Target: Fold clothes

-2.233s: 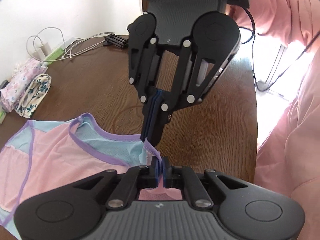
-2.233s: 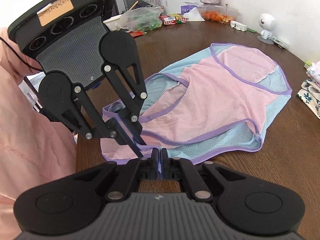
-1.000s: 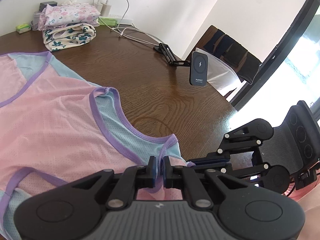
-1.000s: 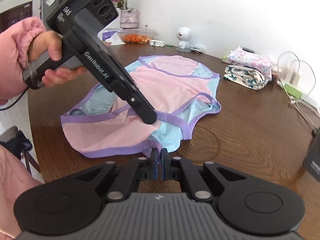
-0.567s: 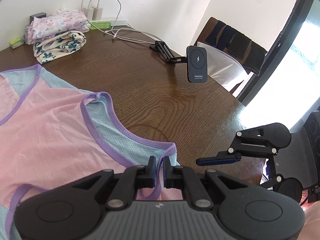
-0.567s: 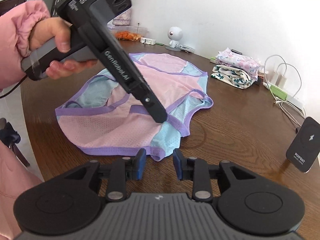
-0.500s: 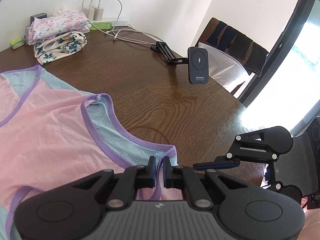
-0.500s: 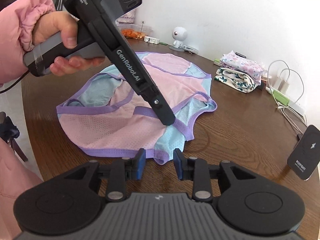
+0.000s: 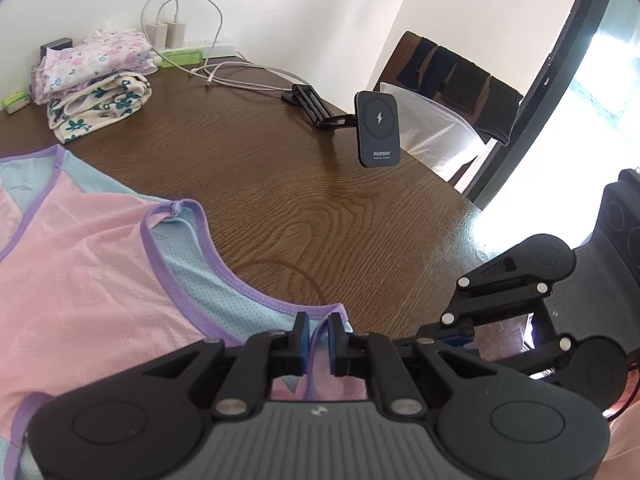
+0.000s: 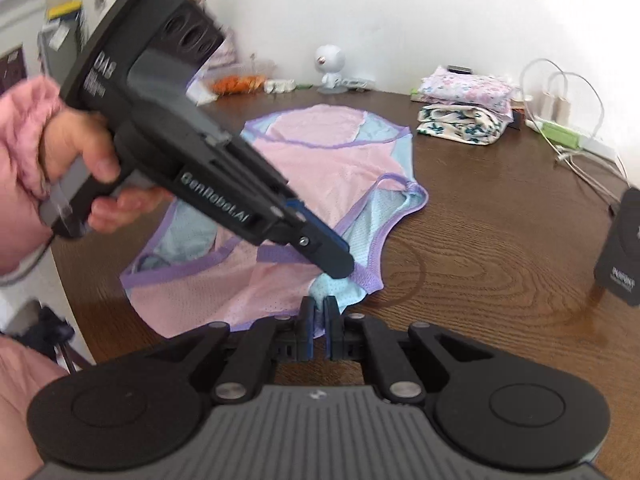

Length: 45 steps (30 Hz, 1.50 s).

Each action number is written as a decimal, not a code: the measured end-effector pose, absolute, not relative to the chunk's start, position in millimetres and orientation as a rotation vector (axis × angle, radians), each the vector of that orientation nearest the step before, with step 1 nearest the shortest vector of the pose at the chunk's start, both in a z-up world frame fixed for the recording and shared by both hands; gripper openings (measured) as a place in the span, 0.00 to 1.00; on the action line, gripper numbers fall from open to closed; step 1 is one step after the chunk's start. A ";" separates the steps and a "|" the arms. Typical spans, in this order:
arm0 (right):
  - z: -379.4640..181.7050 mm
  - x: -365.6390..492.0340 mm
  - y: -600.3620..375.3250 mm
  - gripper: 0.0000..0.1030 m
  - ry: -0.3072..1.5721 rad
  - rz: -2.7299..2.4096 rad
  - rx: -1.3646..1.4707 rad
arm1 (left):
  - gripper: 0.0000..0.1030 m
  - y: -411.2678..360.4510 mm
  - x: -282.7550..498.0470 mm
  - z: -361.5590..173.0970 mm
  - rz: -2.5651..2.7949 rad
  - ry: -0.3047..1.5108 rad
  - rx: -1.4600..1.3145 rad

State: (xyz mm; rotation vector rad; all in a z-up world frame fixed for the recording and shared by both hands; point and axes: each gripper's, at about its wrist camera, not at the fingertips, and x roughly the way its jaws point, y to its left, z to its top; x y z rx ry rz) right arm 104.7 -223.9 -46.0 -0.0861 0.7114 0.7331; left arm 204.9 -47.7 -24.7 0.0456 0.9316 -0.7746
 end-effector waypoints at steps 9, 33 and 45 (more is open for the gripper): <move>-54.6 97.1 -255.5 0.43 0.718 0.683 0.088 | 0.08 -60.3 205.8 -28.7 -0.799 0.935 0.030; -62.8 115.5 -243.9 0.04 0.846 0.546 0.175 | 0.28 27.8 106.5 -21.0 -0.479 0.903 0.087; -22.7 94.1 -230.3 0.41 0.650 0.692 0.101 | 0.29 19.2 61.8 -15.3 -0.590 0.908 0.195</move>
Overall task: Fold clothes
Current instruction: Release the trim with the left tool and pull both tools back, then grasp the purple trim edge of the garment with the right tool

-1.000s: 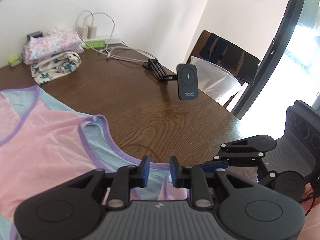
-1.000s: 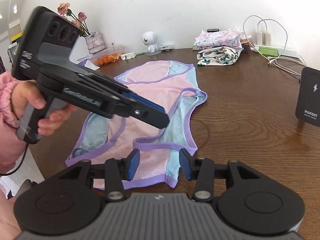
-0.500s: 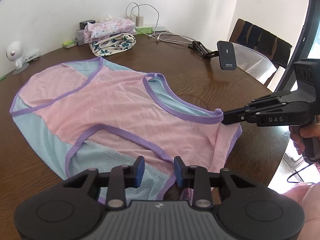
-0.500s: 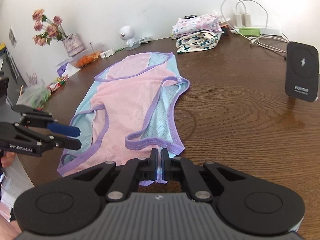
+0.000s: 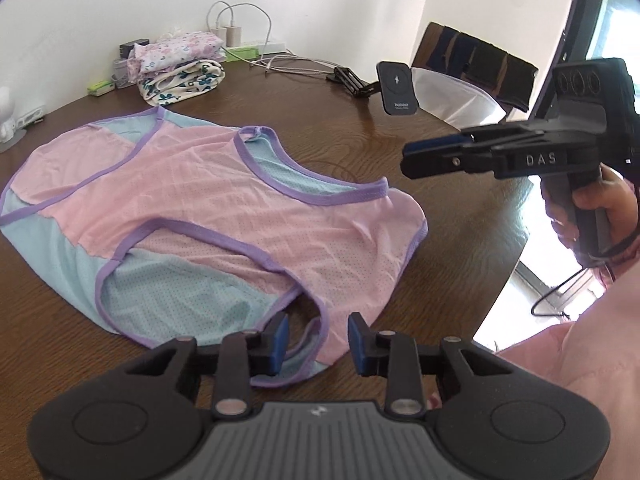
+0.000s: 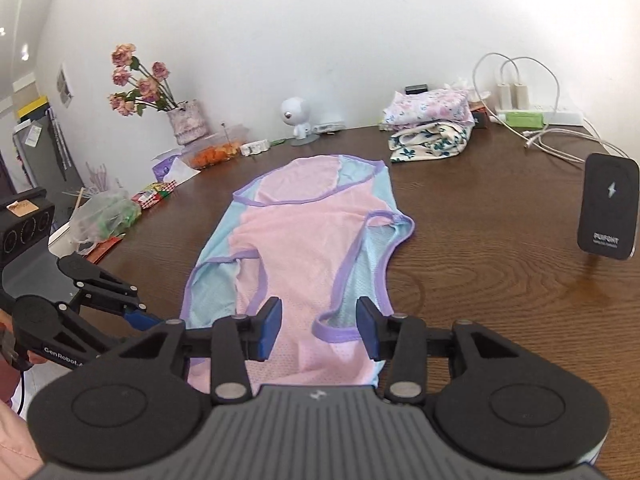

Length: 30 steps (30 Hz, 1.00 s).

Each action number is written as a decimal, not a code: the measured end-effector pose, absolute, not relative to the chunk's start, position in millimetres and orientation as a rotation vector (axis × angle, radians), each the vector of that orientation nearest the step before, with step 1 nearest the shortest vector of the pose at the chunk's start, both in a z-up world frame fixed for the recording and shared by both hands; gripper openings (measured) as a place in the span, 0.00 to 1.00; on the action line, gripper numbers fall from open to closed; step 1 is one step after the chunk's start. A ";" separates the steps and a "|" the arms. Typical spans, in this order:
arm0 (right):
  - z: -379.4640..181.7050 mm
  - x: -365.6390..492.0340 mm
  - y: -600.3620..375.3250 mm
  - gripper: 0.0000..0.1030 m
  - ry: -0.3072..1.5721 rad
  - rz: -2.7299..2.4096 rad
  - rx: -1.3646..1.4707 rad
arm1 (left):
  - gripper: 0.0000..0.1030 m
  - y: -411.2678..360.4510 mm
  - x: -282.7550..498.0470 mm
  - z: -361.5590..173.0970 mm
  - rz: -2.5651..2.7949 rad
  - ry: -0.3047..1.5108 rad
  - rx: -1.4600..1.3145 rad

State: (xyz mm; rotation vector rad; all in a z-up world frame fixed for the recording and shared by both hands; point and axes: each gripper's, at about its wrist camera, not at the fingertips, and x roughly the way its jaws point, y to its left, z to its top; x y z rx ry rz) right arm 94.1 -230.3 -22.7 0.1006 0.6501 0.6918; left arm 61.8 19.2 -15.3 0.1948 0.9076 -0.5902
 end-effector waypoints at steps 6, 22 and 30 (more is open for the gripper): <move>-31.0 90.0 -204.0 0.41 0.674 0.806 0.060 | 0.25 20.7 57.2 -21.8 -0.584 0.915 0.241; -32.2 46.9 -63.9 0.33 0.657 1.244 -0.664 | 0.58 88.1 27.0 -3.5 -0.339 0.837 0.113; -36.6 40.4 -46.5 0.29 0.706 1.237 -0.789 | 0.77 105.5 20.2 -5.3 -0.316 0.787 0.051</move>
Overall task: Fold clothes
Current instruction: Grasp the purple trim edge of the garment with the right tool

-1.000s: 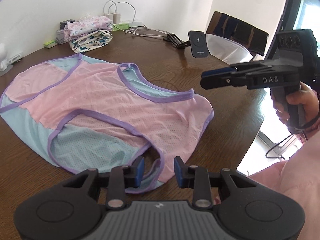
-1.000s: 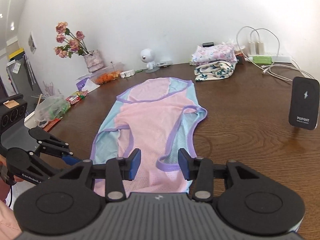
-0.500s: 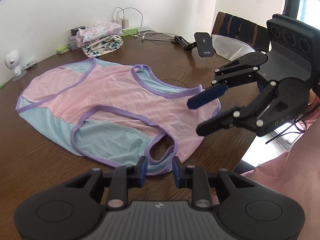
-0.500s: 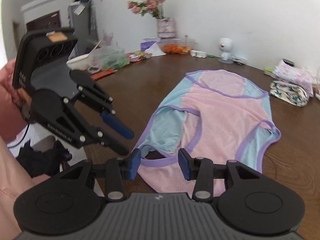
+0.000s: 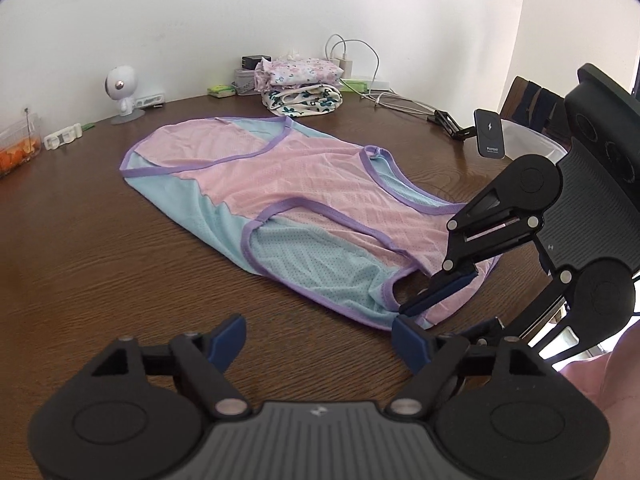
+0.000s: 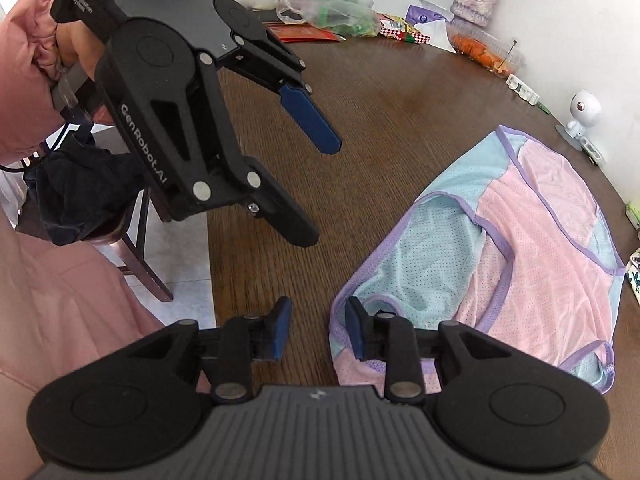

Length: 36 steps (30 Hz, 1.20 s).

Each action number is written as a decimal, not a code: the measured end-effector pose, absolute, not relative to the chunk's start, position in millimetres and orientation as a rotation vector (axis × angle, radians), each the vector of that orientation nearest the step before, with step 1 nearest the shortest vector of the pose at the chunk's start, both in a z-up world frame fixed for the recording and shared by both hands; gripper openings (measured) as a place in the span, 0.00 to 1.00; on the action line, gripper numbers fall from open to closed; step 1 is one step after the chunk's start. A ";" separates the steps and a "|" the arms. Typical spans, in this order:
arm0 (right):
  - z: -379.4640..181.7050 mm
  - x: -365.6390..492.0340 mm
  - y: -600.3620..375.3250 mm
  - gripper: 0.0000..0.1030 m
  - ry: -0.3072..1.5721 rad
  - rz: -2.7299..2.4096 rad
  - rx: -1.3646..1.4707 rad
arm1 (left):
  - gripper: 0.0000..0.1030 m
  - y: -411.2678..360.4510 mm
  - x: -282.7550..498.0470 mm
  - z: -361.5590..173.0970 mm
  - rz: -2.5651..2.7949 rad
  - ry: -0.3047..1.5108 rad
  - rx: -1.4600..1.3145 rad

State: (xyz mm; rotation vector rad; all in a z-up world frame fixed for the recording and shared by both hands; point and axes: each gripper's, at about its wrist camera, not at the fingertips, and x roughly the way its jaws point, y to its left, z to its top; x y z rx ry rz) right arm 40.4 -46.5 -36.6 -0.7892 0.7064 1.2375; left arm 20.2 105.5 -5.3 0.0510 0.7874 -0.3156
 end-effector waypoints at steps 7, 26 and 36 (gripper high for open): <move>-39.8 59.5 -41.2 0.25 0.847 1.184 -0.701 | 0.77 106.4 12.1 -6.6 -0.351 0.758 0.035; 7.3 137.9 -89.9 0.02 1.015 1.199 -0.072 | 0.64 48.8 26.5 -25.8 -0.304 0.667 0.257; 5.4 138.3 -84.8 0.02 1.017 1.211 -0.045 | 0.18 38.1 32.5 -31.1 -0.401 0.644 0.195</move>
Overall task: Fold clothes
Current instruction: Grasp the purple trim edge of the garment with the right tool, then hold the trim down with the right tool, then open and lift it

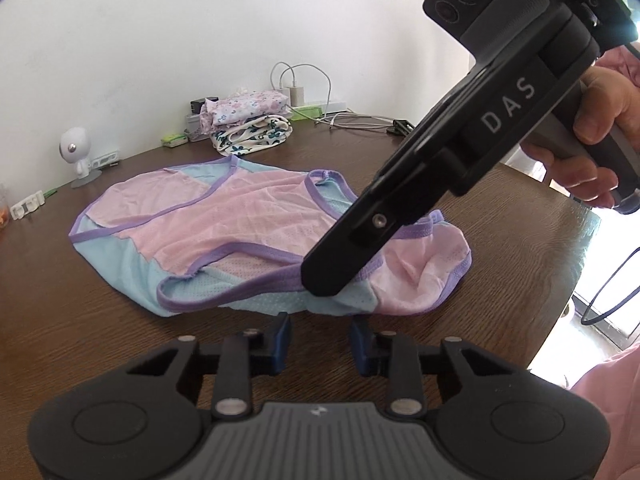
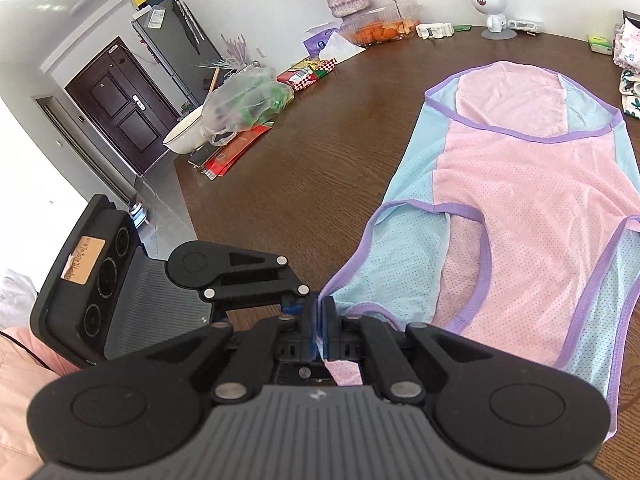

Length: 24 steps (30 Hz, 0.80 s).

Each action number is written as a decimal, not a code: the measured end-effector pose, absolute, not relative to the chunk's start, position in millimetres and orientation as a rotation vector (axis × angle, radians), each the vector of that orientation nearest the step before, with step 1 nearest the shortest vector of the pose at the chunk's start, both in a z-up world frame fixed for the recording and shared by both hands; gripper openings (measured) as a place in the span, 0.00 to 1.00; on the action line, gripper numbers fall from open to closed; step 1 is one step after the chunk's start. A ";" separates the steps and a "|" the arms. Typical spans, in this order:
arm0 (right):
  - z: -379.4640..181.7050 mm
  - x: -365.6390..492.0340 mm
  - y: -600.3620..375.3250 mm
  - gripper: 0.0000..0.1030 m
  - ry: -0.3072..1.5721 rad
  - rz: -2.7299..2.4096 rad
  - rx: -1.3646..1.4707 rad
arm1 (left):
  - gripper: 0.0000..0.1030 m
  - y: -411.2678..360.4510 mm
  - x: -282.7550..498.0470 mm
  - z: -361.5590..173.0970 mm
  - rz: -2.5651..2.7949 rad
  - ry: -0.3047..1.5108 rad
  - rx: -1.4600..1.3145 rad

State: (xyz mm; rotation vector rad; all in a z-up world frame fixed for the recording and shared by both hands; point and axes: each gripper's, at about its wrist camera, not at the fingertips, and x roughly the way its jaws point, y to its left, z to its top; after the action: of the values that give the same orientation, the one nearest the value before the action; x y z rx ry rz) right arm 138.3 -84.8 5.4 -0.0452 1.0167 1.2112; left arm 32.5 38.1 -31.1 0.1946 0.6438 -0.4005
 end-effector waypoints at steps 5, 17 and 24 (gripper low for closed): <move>3.2 138.6 -83.1 0.02 1.021 1.222 -0.032 | 0.01 33.8 28.4 -32.9 -0.429 0.633 0.235; 2.4 144.1 -94.0 0.02 1.016 1.216 0.006 | 0.56 55.8 9.9 -26.8 -0.421 0.637 0.166; -0.2 140.7 -89.9 0.03 1.025 1.230 -0.003 | 0.21 54.5 23.1 -27.5 -0.438 0.638 0.129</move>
State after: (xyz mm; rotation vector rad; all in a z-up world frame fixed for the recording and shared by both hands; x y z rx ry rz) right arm 140.7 -89.9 -0.2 -0.0029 1.0251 1.2296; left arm 23.1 54.5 -27.5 0.1286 0.6381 -0.4381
